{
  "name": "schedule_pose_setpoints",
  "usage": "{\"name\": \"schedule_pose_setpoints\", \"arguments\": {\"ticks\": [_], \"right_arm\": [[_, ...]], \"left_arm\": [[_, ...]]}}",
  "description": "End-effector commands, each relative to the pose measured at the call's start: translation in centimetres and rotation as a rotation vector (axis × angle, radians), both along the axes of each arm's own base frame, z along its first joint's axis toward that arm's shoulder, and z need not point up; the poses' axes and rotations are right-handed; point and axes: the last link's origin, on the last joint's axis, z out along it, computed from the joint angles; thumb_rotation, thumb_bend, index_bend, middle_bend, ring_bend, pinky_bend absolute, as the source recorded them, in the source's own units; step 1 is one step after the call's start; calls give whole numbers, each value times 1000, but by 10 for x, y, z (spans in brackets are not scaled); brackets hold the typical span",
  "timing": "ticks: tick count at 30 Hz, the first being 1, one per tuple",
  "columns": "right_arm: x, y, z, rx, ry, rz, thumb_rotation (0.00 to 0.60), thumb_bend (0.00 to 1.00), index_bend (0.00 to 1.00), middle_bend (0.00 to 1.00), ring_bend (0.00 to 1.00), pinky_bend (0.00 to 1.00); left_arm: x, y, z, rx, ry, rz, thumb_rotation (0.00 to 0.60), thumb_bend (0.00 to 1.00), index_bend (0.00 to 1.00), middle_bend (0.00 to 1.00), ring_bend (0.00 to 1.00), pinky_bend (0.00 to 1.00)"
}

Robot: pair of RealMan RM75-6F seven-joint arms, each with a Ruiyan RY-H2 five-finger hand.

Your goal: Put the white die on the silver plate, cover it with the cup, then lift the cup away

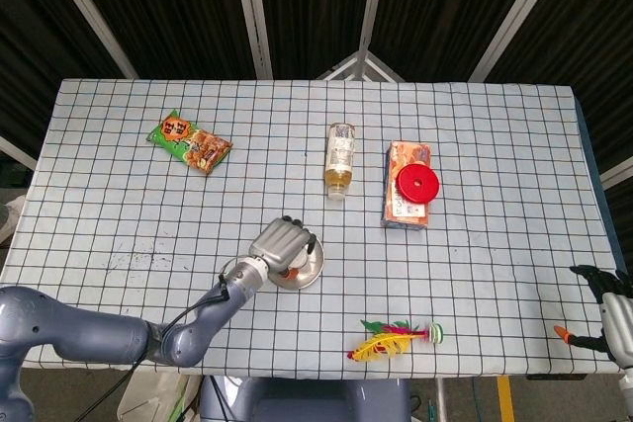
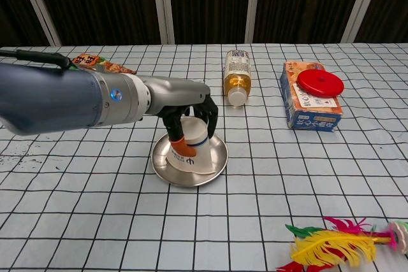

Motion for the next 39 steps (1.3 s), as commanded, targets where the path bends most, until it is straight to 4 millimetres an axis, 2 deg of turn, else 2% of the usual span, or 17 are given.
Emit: {"name": "schedule_pose_setpoints", "arguments": {"ticks": [1, 3, 10, 24, 31, 39], "right_arm": [[0, 0, 0, 1, 0, -1, 600, 96, 213, 189, 151, 0], [0, 0, 0, 1, 1, -2, 600, 96, 213, 189, 151, 0], [-1, 0, -1, 4, 3, -6, 600, 96, 213, 189, 151, 0], [-2, 0, -1, 11, -2, -15, 600, 96, 213, 189, 152, 0], [-2, 0, -1, 13, -6, -16, 600, 96, 213, 189, 152, 0], [-1, 0, -1, 17, -6, -14, 600, 96, 213, 189, 151, 0]], "left_arm": [[-4, 0, 4, -23, 13, 24, 600, 558, 487, 378, 223, 195], [-6, 2, 5, -13, 28, 19, 600, 558, 487, 378, 223, 195], [-13, 10, 4, 124, 147, -160, 600, 561, 491, 378, 223, 197], [-12, 11, -11, 275, 147, -304, 600, 562, 491, 378, 223, 201], [-13, 6, -19, 220, 87, -269, 600, 562, 491, 378, 223, 201], [-12, 1, -11, 131, -33, -161, 600, 562, 491, 378, 223, 202]]}}
